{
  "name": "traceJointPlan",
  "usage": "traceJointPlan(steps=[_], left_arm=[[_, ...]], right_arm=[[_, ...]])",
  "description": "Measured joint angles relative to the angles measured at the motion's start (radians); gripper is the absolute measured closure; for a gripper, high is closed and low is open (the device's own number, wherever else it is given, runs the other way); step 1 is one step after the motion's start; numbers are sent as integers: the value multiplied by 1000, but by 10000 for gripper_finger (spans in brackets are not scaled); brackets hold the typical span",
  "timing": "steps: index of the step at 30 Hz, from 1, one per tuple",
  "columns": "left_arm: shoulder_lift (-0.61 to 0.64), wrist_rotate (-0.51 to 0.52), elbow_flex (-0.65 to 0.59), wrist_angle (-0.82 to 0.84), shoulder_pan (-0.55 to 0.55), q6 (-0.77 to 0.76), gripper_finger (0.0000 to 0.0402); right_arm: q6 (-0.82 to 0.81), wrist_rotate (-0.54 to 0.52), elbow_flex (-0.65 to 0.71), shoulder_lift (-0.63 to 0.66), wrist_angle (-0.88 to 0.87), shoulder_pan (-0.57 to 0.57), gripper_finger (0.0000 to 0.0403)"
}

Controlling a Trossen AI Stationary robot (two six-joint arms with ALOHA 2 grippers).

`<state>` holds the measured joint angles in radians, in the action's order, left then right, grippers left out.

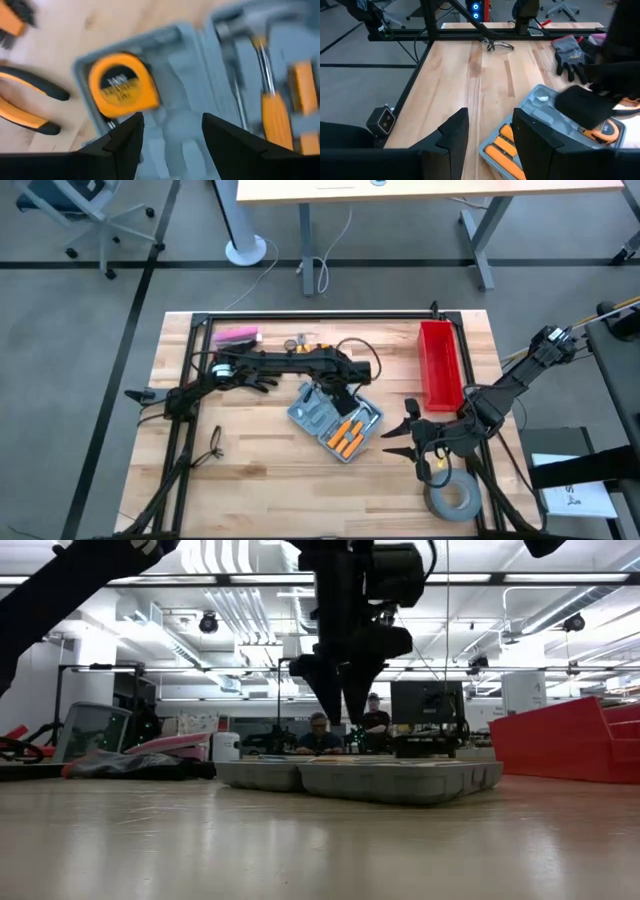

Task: Prefit tool cases
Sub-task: Remove the tape measure from the pre-fit tool case

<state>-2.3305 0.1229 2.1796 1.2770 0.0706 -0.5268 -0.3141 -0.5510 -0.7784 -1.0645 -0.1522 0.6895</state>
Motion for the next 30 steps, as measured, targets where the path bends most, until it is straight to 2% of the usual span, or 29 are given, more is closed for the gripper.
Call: traceJointPlan(steps=[6, 12, 21, 25, 30], left_arm=[[-3, 2, -55, -48, 38, -142, 196], [-4, 0, -139, -103, 78, -164, 180], [-4, -16, -147, -160, 83, -124, 95], [-4, -66, -147, -157, 89, -135, 52], [-4, -77, -147, -153, 96, -140, 21]], right_arm=[[0, 0, 0, -4, 1, 5, 272], [0, 0, 0, -4, 5, 14, 272], [-7, 0, 0, -4, 4, 15, 272], [-7, 0, 0, -4, 5, 15, 272], [-6, 0, 0, -3, 9, 18, 272]])
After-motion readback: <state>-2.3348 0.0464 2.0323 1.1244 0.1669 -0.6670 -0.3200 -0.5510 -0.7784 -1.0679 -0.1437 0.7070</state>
